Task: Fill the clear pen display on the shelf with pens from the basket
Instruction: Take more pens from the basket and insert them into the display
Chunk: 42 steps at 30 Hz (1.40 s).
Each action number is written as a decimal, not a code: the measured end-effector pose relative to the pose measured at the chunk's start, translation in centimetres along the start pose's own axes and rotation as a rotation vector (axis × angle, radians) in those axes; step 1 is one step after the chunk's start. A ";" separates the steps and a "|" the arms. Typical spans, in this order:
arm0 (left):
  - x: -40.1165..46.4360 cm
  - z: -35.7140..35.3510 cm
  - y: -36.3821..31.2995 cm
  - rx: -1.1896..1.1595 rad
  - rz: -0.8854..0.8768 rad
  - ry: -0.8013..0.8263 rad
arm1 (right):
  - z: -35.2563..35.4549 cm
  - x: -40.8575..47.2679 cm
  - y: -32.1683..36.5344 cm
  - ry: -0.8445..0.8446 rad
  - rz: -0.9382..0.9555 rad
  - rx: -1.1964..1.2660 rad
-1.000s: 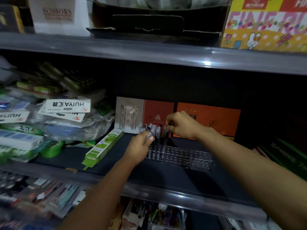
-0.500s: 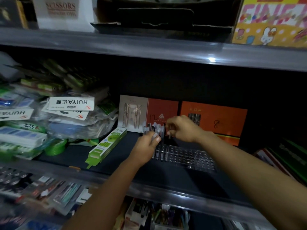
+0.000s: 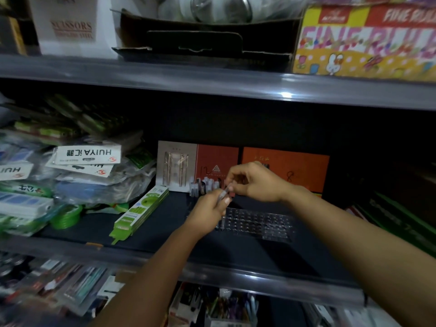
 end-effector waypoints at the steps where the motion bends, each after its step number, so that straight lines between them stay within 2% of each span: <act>1: -0.1 -0.1 0.0 0.006 0.006 0.013 | 0.5 -0.4 -0.2 -0.019 -0.012 -0.002; 10: -0.5 -0.9 0.7 0.048 0.079 0.074 | 5.6 -3.4 -3.6 -0.198 -0.159 0.073; 17: -0.2 0.0 0.7 0.118 0.085 0.004 | 7.7 -4.1 -5.5 -0.308 -0.248 0.034; 28: 0.3 0.9 0.9 0.153 0.076 -0.058 | 2.5 0.0 -6.3 -0.186 -0.224 -0.116; 42: 0.9 0.7 2.4 0.106 0.065 -0.045 | -1.6 3.6 -7.7 -0.030 -0.215 -0.234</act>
Point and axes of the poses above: each hand's wrist, its own x-axis towards the middle knuckle, its own z-axis out of the back of the hand, y = z × x, the point moved 10 cm from there along x, towards the middle knuckle, and after that the axes turned 2 degrees about y, right-handed, at the moved point
